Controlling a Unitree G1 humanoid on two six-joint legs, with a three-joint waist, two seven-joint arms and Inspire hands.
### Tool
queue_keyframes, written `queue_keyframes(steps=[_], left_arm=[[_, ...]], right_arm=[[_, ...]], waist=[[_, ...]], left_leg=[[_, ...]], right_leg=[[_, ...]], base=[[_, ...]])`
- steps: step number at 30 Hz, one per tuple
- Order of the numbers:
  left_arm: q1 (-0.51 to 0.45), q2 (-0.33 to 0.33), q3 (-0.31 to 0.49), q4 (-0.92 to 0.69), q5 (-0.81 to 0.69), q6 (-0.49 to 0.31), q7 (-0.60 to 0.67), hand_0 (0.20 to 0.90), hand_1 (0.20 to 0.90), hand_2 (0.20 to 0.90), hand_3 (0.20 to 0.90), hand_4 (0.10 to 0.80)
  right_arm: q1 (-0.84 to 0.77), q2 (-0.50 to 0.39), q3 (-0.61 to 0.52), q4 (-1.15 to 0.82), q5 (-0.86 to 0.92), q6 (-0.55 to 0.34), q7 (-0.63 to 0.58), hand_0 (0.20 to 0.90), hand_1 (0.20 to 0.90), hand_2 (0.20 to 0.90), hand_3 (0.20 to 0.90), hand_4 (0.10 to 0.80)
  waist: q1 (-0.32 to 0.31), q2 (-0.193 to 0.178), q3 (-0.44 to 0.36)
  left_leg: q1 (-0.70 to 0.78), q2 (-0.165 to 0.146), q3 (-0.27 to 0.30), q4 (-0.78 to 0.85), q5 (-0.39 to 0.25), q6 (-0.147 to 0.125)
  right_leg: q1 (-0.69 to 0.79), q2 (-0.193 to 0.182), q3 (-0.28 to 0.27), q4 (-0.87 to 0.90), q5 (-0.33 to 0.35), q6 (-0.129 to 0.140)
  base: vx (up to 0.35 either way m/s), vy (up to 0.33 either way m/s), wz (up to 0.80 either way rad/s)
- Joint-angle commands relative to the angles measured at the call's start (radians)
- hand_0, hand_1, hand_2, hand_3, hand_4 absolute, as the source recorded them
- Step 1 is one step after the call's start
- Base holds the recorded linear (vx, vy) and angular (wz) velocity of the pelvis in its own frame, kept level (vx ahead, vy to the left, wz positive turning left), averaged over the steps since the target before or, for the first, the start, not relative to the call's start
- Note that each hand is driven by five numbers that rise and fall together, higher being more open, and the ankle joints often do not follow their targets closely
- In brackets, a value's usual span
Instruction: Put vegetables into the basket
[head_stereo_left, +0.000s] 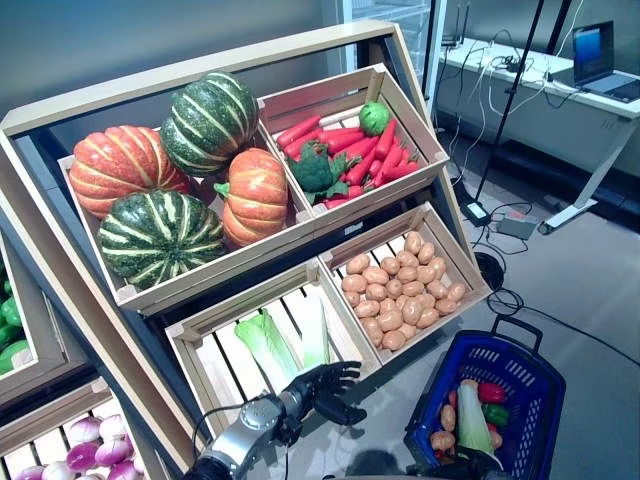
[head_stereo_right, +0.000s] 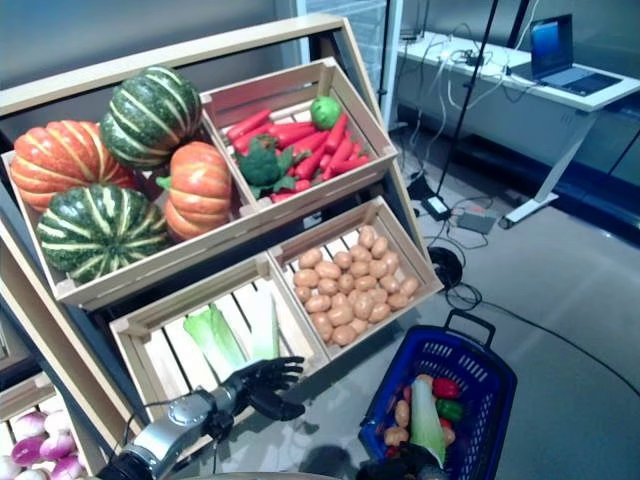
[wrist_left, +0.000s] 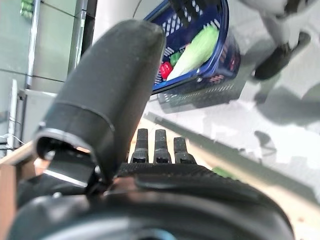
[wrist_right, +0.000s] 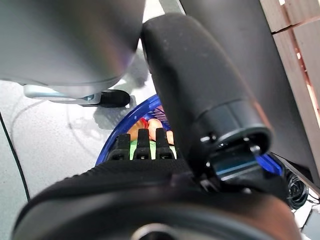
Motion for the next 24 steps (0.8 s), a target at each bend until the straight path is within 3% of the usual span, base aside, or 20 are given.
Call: queue_keyframes(steps=[1, 5, 8, 13, 18, 21, 24], left_arm=[[-0.131, 0.106, 0.106, -0.081, 0.051, -0.027, 0.009, 0.900, 0.900, 0.900, 0.900, 0.800], [-0.140, 0.180, 0.146, -0.142, 0.124, -0.009, 0.007, 0.900, 0.900, 0.900, 0.900, 0.800], [-0.160, 0.287, 0.158, -0.174, 0.299, -0.004, 0.024, 0.900, 0.900, 0.900, 0.900, 0.800], [-0.194, 0.375, 0.149, -0.188, 0.472, -0.008, 0.071, 0.900, 0.900, 0.900, 0.900, 0.800], [-0.249, 0.455, 0.126, -0.184, 0.722, -0.036, 0.258, 0.900, 0.900, 0.900, 0.900, 0.800], [-0.279, 0.474, 0.101, -0.183, 0.782, -0.022, 0.330, 0.900, 0.900, 0.900, 0.900, 0.800], [-0.333, 0.475, 0.054, -0.138, 0.857, -0.010, 0.487, 0.900, 0.900, 0.900, 0.900, 0.800]], right_arm=[[0.000, 0.028, 0.011, 0.019, -0.035, -0.042, -0.001, 0.900, 0.900, 0.900, 0.900, 0.800], [0.019, 0.018, -0.002, 0.033, -0.037, -0.065, 0.011, 0.900, 0.900, 0.900, 0.900, 0.800], [0.029, -0.002, -0.014, 0.047, -0.029, -0.091, 0.025, 0.900, 0.900, 0.900, 0.900, 0.800], [0.026, -0.023, -0.015, 0.051, -0.005, -0.126, 0.029, 0.900, 0.900, 0.900, 0.900, 0.800], [-0.037, -0.065, -0.008, 0.061, 0.007, -0.152, 0.038, 0.900, 0.900, 0.900, 0.900, 0.800], [-0.085, -0.087, -0.002, 0.057, 0.023, -0.155, 0.049, 0.900, 0.900, 0.900, 0.900, 0.800], [-0.142, -0.105, 0.036, 0.017, 0.065, -0.165, 0.044, 0.900, 0.900, 0.900, 0.900, 0.800]], waist=[[0.017, -0.043, 0.016], [0.021, -0.040, 0.020], [0.024, -0.034, 0.032], [0.023, -0.028, 0.058], [0.028, -0.010, 0.148], [0.035, -0.002, 0.198], [0.036, 0.001, 0.271]], left_leg=[[-0.002, -0.041, -0.023, 0.010, -0.054, 0.007], [-0.012, -0.040, -0.023, 0.009, -0.048, 0.003], [-0.031, -0.040, -0.022, 0.009, -0.038, -0.001], [-0.057, -0.044, -0.021, 0.012, -0.030, -0.001], [-0.135, -0.060, -0.037, 0.057, -0.020, 0.003], [-0.195, -0.074, -0.055, 0.112, -0.019, 0.000], [-0.293, -0.089, -0.070, 0.206, -0.022, 0.002]], right_leg=[[-0.001, -0.034, -0.021, 0.006, 0.019, 0.015], [-0.009, -0.034, -0.026, 0.006, 0.021, 0.017], [-0.022, -0.033, -0.034, 0.006, 0.023, 0.016], [-0.051, -0.033, -0.036, 0.006, 0.029, 0.014], [-0.124, -0.039, -0.046, 0.067, 0.021, -0.002], [-0.170, -0.046, -0.054, 0.116, 0.014, -0.011], [-0.253, -0.052, -0.053, 0.200, 0.001, -0.026]], base=[[0.009, -0.002, 0.10], [0.000, -0.004, 0.05], [-0.022, -0.002, 0.04], [-0.055, 0.000, 0.14], [-0.161, 0.015, 0.07], [-0.172, 0.007, 0.18], [-0.138, -0.021, 0.04]])
